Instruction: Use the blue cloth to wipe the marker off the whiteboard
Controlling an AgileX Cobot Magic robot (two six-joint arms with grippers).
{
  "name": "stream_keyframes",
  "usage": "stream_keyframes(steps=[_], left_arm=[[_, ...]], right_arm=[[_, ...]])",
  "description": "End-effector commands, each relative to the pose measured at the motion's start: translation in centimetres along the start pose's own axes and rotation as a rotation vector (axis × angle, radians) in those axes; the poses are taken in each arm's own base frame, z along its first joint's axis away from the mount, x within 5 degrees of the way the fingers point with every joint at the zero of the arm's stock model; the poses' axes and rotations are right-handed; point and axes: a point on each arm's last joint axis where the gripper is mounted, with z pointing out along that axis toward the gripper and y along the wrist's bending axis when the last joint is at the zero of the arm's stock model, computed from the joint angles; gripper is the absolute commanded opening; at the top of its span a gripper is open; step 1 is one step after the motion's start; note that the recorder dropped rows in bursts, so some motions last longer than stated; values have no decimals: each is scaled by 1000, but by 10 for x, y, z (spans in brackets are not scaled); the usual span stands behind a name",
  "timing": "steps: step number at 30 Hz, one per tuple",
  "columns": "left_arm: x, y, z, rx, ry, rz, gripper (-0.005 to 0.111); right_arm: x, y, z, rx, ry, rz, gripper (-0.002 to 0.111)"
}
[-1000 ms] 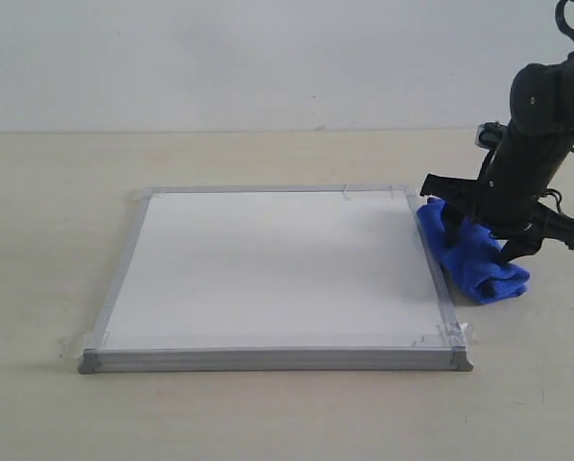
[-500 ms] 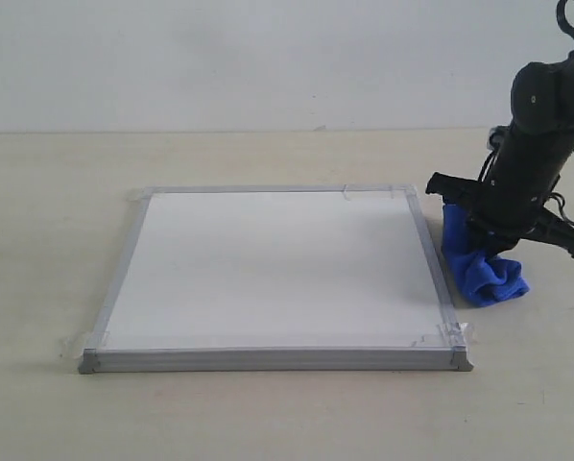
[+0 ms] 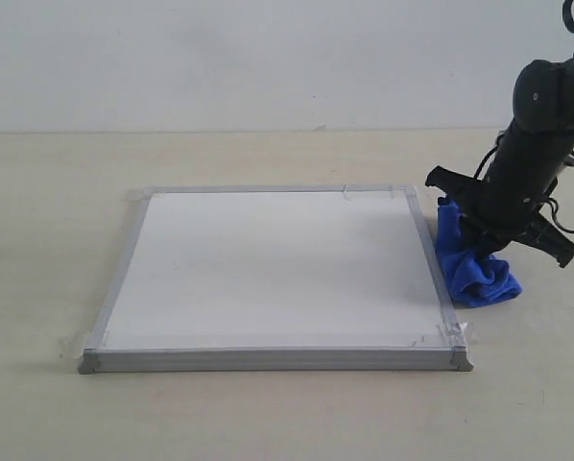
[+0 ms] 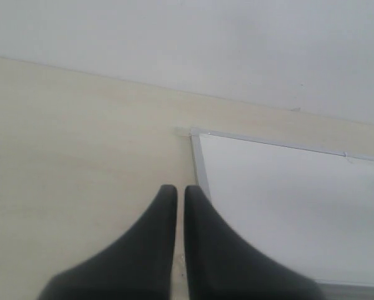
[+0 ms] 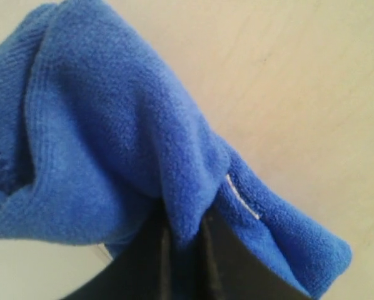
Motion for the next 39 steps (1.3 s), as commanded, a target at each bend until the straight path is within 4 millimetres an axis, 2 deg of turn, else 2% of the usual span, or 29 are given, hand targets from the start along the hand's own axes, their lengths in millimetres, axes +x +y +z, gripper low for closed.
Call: stream_keyframes(steps=[1, 3, 6, 7, 8, 11, 14, 18, 20, 23, 26, 28, 30, 33, 35, 39], left_arm=[[1, 0, 0, -3, -1, 1, 4], [1, 0, 0, -3, -1, 1, 4], [1, 0, 0, -3, -1, 1, 4], [1, 0, 0, -3, -1, 1, 4], [1, 0, 0, -3, -1, 1, 4], [1, 0, 0, -3, -1, 1, 4], [1, 0, 0, -3, -1, 1, 4], [1, 0, 0, -3, -1, 1, 4], [1, 0, 0, -3, -1, 1, 4], [1, 0, 0, -3, -1, 1, 4], [1, 0, 0, -3, -1, 1, 4], [1, 0, 0, -3, -1, 1, 4], [1, 0, 0, -3, -1, 1, 4], [1, 0, 0, -3, -1, 1, 4], [1, 0, 0, -3, -1, 1, 4], [1, 0, 0, -3, -1, 1, 4]], right_arm=[[1, -4, 2, 36, 4, -88, 12], [1, -5, 2, 42, 6, -98, 28], [0, -5, 2, 47, 1, -103, 65], [1, -5, 2, 50, 3, -94, 74], [1, -6, 2, 54, 5, -90, 78], [1, -6, 2, 55, 4, -101, 79], [1, -6, -4, 58, 12, -236, 79], [-6, 2, -36, 44, -24, -453, 79], [-7, 6, -60, 34, -37, -536, 79], [-6, 6, -91, 25, -55, -618, 79], [-1, 1, -114, 25, -63, -711, 79], [3, -3, -125, 39, -50, -767, 77], [7, -8, -131, 62, -8, -821, 64], [11, -12, -138, 75, 15, -872, 30], [12, -13, -141, 67, 10, -871, 3], [16, -15, -152, 45, -8, -867, 1]])
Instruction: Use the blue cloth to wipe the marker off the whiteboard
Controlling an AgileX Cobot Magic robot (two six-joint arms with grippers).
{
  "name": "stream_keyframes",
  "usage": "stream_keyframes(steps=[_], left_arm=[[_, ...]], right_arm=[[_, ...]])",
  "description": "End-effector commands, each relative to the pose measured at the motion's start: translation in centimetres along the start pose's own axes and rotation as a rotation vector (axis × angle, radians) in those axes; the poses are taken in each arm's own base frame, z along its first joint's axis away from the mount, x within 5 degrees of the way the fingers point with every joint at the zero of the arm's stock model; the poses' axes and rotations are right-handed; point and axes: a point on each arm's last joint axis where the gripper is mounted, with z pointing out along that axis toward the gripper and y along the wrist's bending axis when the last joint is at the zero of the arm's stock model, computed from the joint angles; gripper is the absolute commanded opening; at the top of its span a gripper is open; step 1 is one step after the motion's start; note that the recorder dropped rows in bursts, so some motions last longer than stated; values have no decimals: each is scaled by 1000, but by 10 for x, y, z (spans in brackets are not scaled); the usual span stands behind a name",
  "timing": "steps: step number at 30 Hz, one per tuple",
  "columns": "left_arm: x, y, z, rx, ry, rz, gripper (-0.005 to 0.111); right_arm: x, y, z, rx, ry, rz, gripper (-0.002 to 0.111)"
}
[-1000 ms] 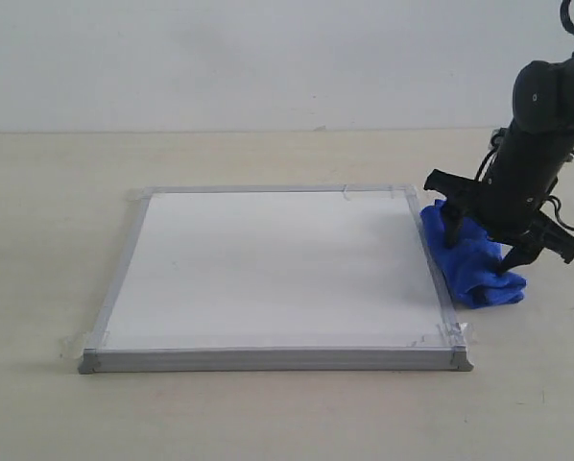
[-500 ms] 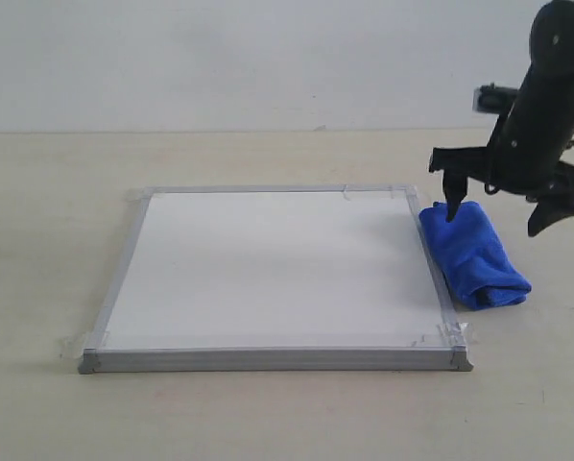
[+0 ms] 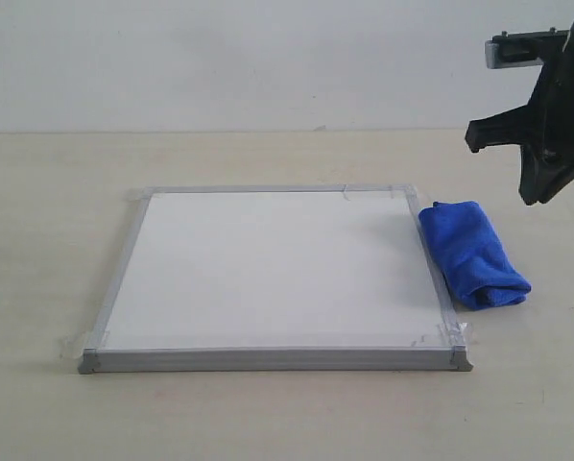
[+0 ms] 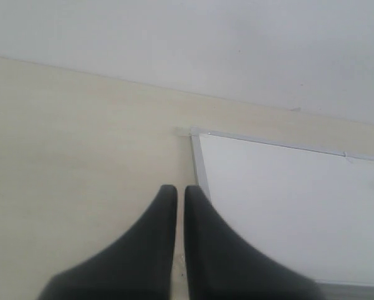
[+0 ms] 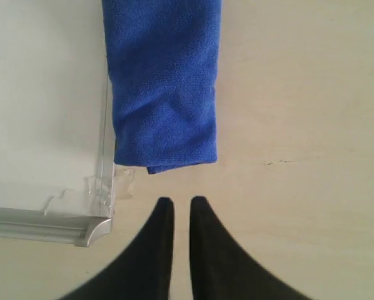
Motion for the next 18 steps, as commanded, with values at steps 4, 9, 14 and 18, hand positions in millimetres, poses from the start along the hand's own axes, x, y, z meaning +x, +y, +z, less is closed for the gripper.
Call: stream_keyframes(steps=[4, 9, 14, 18], left_arm=[[1, 0, 0, -3, -1, 1, 4], [1, 0, 0, -3, -1, 1, 4], [1, 0, 0, -3, -1, 1, 4], [1, 0, 0, -3, -1, 1, 4]], right_arm=[[30, 7, -40, -82, -80, -41, 1], [85, 14, -68, -180, -305, -78, 1], [142, 14, -64, -204, -522, -66, 1], [181, 12, -54, -210, -557, -32, 1]])
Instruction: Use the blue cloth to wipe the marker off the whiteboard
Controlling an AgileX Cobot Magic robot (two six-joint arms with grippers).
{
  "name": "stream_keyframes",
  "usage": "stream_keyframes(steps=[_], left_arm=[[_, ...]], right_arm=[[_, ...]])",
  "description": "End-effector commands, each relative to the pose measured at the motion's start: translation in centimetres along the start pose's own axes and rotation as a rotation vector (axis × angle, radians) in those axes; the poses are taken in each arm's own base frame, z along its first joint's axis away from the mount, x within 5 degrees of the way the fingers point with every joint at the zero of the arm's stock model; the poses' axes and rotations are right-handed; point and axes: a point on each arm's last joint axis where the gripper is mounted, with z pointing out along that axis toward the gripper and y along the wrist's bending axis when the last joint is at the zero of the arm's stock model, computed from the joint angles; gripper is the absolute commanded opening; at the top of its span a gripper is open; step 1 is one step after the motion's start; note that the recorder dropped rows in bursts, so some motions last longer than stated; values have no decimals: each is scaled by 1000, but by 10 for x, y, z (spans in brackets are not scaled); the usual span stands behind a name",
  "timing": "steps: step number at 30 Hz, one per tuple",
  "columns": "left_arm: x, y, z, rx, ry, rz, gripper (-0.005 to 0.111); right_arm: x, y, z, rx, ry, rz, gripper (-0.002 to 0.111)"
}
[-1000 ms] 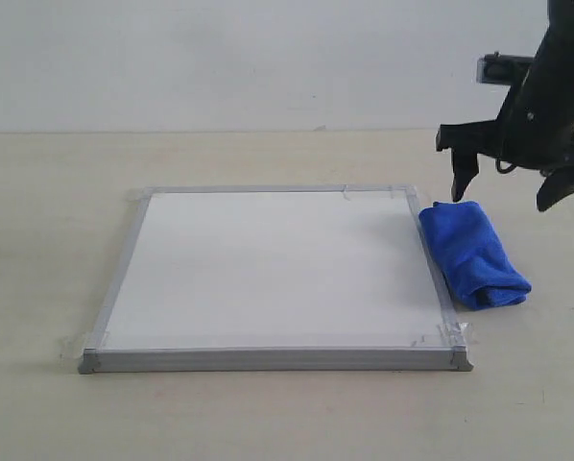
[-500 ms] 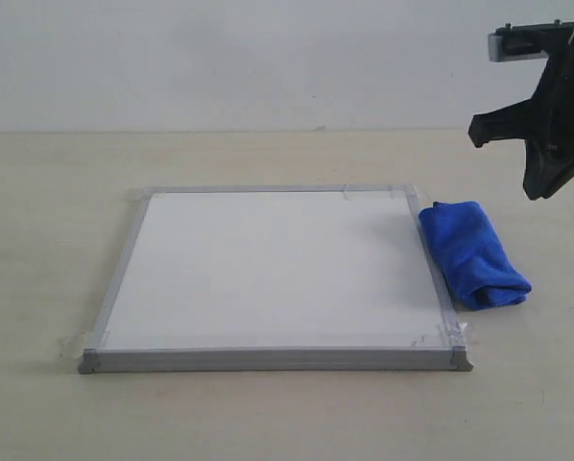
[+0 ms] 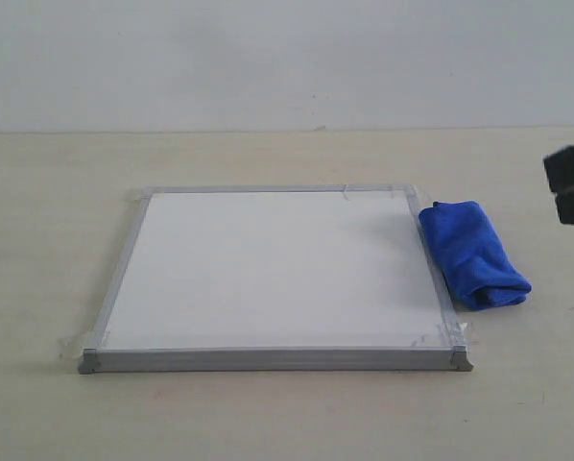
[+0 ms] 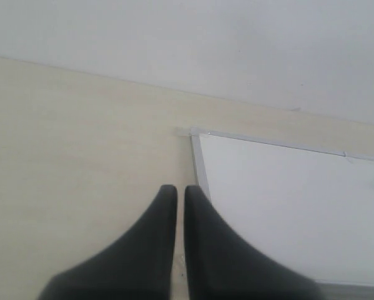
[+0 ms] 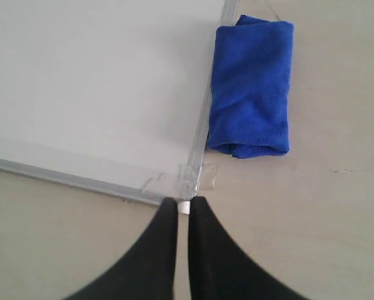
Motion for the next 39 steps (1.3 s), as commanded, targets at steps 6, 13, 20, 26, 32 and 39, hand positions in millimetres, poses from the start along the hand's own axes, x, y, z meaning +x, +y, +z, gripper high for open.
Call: stream_keyframes(steps=[6, 13, 20, 26, 32, 39], left_arm=[[1, 0, 0, -3, -1, 1, 4], [1, 0, 0, -3, -1, 1, 4], [1, 0, 0, -3, -1, 1, 4], [1, 0, 0, -3, -1, 1, 4], [1, 0, 0, -3, -1, 1, 4], [1, 0, 0, -3, -1, 1, 4]], right_arm=[[50, 5, -29, -12, -93, -6, 1], [69, 12, -67, -20, -291, -58, 1], [103, 3, -82, 91, -818, -174, 1], [146, -11, -31, 127, -883, -158, 1], [169, -19, -4, 151, -936, -159, 1], [180, -22, 7, 177, -771, -143, 1]])
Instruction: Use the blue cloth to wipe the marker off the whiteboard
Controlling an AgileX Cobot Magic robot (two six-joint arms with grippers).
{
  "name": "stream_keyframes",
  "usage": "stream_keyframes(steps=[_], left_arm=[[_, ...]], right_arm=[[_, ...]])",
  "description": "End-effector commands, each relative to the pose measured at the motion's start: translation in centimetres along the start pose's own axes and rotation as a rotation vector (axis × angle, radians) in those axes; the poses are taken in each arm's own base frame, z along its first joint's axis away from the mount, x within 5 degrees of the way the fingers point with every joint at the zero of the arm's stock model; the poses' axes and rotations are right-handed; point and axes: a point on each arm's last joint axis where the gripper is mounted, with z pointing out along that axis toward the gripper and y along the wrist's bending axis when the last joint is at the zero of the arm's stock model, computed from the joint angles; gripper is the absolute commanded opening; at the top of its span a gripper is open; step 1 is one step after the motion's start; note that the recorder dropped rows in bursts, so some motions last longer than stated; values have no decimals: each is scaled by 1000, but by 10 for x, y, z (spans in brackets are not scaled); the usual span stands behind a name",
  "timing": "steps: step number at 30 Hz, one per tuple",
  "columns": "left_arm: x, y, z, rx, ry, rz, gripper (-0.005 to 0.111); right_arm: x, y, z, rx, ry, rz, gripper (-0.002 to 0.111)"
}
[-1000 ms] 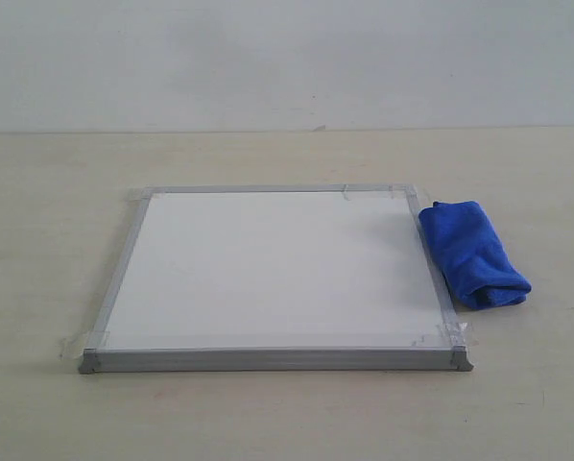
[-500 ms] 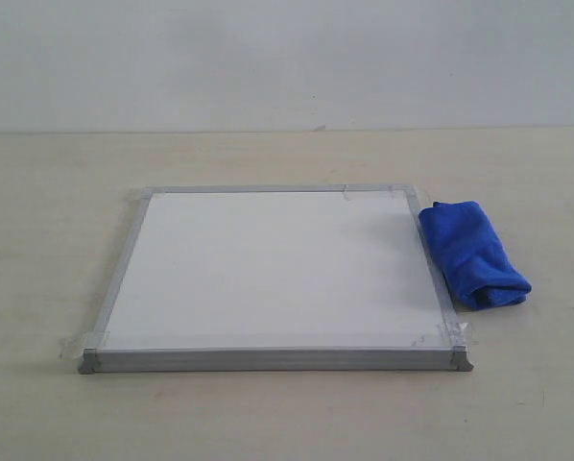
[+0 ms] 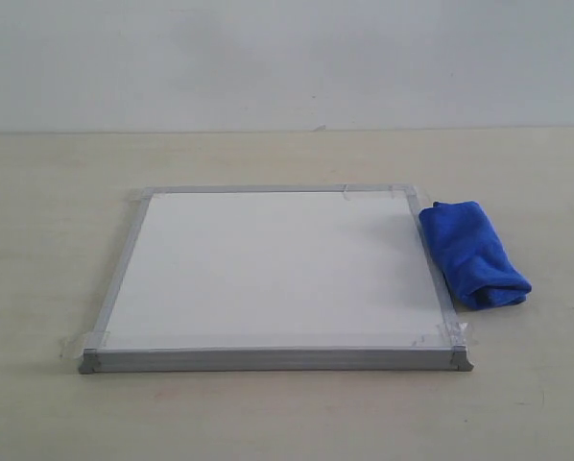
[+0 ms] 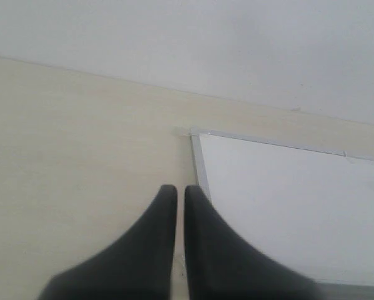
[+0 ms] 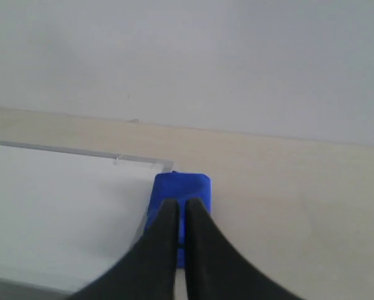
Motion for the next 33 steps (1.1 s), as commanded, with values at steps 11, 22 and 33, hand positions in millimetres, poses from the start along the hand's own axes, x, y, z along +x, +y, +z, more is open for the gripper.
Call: stream_keyframes(steps=[11, 22, 33], left_arm=[[1, 0, 0, -3, -1, 1, 4], [1, 0, 0, -3, -1, 1, 4], [1, 0, 0, -3, -1, 1, 4]], right_arm=[[16, 2, -1, 2, 158, 93, 1], [16, 1, -1, 7, 158, 126, 1], [16, -1, -1, 34, 159, 146, 1]])
